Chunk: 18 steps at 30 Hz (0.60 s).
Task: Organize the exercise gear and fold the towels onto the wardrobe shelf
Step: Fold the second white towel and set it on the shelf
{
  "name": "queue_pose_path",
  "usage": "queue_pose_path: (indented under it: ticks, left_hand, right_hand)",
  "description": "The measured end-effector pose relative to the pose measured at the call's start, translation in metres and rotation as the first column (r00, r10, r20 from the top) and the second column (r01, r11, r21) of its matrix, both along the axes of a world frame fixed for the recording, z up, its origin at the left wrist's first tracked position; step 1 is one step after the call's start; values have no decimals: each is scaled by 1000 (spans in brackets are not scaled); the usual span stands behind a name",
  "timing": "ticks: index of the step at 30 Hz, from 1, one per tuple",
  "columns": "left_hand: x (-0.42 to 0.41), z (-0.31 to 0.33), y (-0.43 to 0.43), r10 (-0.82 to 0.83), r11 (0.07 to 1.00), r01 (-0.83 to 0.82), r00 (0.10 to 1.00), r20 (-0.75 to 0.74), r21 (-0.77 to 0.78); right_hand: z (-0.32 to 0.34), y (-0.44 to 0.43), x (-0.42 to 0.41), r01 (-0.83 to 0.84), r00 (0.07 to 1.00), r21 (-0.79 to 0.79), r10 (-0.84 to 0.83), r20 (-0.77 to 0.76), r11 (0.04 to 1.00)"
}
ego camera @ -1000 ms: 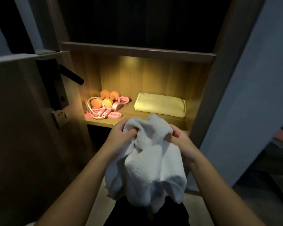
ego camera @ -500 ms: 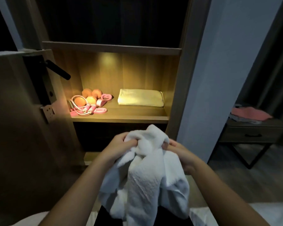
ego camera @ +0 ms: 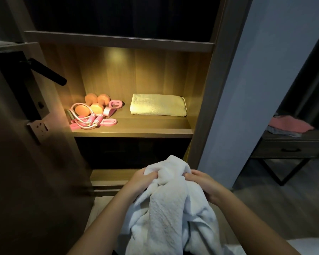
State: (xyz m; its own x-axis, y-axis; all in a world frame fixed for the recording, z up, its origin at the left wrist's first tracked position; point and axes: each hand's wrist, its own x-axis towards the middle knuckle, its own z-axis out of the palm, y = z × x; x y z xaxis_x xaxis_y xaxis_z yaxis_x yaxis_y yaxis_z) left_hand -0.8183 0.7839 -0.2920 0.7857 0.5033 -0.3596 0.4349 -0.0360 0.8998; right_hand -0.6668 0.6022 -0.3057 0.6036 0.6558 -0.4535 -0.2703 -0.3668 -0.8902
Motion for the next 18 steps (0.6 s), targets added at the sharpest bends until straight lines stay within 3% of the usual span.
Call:
queue_pose_path:
  ticks: [3,6,9,12,13,18]
  left_hand:
    - [5,-6,8,-14,999,13,1000,-12,-39]
    - [8,-8,14,-24,999,23,999,-23,-43]
    - [10,-12,20,-46,999,45,998,-37,-28]
    - [2,-17,26,-61,998,60,997,-52,-24]
    - [-2,-18,28,-70,997,69,996,-51,-27]
    - [-20,-11,41,-267,963,266,964,-16,-30]
  right_hand:
    - [11,8,9,-8,995,-23,10,97,1000]
    - [27,20,8,-3,954,-9,6,301,1000]
    - [34,33,-2,-136,905,46,105,412,990]
    - [28,42,-9,-298,762,-189,353,543,936]
    - [23,43,-8,-285,740,-226,364,566,931]
    - [5,39,3,-221,802,-261,327,500,940]
